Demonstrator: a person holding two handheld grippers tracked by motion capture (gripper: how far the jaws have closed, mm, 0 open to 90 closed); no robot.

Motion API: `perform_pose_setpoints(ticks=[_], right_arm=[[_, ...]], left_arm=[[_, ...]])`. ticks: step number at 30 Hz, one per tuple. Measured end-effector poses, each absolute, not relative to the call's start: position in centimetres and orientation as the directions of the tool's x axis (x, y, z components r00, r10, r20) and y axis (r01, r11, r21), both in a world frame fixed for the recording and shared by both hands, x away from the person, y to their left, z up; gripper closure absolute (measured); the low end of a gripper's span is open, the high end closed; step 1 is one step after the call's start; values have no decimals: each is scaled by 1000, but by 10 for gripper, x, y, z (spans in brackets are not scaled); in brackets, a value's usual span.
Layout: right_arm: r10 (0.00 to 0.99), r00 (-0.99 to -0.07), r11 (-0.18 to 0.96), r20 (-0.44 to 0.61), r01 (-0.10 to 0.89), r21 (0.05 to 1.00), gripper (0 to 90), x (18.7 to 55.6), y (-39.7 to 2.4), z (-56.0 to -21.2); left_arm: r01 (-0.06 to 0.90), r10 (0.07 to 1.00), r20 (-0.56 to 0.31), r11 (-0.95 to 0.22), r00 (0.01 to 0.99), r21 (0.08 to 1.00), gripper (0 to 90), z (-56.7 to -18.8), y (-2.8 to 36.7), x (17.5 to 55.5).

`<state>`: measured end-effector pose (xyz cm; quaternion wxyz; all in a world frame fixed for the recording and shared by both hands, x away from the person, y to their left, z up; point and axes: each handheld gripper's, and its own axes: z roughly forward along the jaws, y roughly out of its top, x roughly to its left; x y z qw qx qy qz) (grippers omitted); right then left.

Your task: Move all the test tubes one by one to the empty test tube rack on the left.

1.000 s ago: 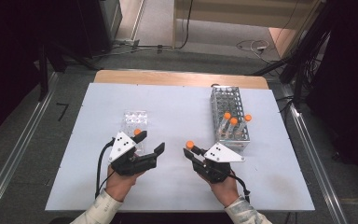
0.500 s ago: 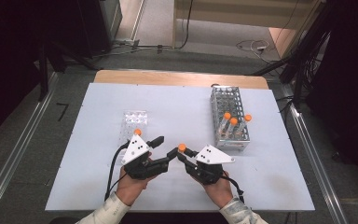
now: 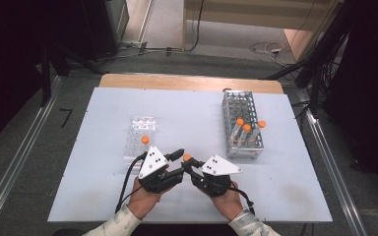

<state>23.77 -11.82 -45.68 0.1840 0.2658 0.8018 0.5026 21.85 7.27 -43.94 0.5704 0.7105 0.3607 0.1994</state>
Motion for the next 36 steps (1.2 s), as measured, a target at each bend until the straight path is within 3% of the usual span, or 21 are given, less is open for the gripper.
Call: perform_pose_setpoints(ticks=[25,31,36], right_arm=[[606,-795,350,-19,246,904,708,238,-120,-457],[587,-809,345,12,264,901,476,240,-123,-455],[598,-802,354,5,269,896,379,242,-128,-453]], left_arm=[[284,735,-117,-107,668,953,695,-444,70,219],[291,745,-137,-79,653,953,696,-440,77,223],[288,760,-144,-59,634,956,696,-435,86,227]])
